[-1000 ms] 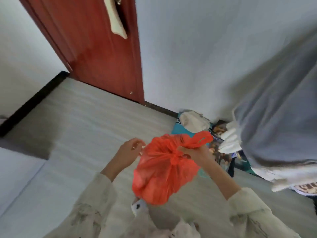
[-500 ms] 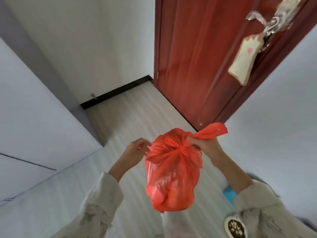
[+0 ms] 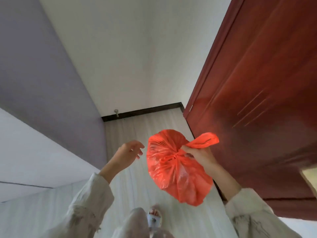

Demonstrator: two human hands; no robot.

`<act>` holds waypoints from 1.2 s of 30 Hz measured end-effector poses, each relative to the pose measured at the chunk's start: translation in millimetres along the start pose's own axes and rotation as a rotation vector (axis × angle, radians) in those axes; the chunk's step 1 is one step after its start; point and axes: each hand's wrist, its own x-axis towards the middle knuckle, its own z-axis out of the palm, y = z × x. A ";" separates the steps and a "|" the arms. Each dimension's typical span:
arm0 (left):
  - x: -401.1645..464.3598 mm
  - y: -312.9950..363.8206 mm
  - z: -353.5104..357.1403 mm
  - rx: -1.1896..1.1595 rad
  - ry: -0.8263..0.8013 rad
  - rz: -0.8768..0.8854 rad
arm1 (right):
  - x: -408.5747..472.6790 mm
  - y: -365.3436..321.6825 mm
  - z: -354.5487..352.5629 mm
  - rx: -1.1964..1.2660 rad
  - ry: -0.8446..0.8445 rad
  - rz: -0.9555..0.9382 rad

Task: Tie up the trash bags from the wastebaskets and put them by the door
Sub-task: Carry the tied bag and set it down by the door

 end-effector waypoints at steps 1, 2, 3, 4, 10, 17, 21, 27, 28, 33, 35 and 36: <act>19.3 4.7 -3.9 -0.005 0.006 -0.003 | 21.4 -12.2 0.2 -0.017 -0.001 -0.013; 39.1 8.2 -6.9 -0.007 0.009 -0.009 | 42.3 -24.3 1.1 -0.030 -0.006 -0.020; 59.1 11.0 -8.9 -0.010 0.009 -0.016 | 64.6 -35.0 2.4 -0.036 -0.016 -0.024; 80.2 13.1 -10.2 -0.011 0.005 -0.028 | 87.1 -45.5 4.2 -0.034 -0.025 -0.020; 229.4 16.9 -6.1 -0.037 -0.042 -0.088 | 239.6 -90.9 19.4 -0.044 -0.017 0.079; 420.3 16.1 -8.0 -0.053 -0.096 -0.157 | 403.6 -89.1 43.6 -0.112 0.000 0.215; 504.7 -0.7 4.6 0.006 -0.126 -0.198 | 493.9 -65.6 58.5 -0.088 -0.002 0.335; 613.2 -45.9 50.9 0.185 -0.211 -0.203 | 616.7 -20.7 74.2 0.006 -0.003 0.469; 628.8 -55.4 60.2 0.200 -0.207 -0.205 | 637.3 -11.8 77.5 0.022 -0.004 0.472; 689.1 -115.7 116.0 0.188 -0.198 -0.228 | 739.7 49.5 94.5 0.109 -0.004 0.514; 706.4 -139.1 136.5 0.185 -0.192 -0.247 | 775.3 76.3 100.5 0.160 0.004 0.567; 714.5 -149.7 145.6 0.186 -0.187 -0.259 | 791.1 88.5 102.4 0.191 0.007 0.589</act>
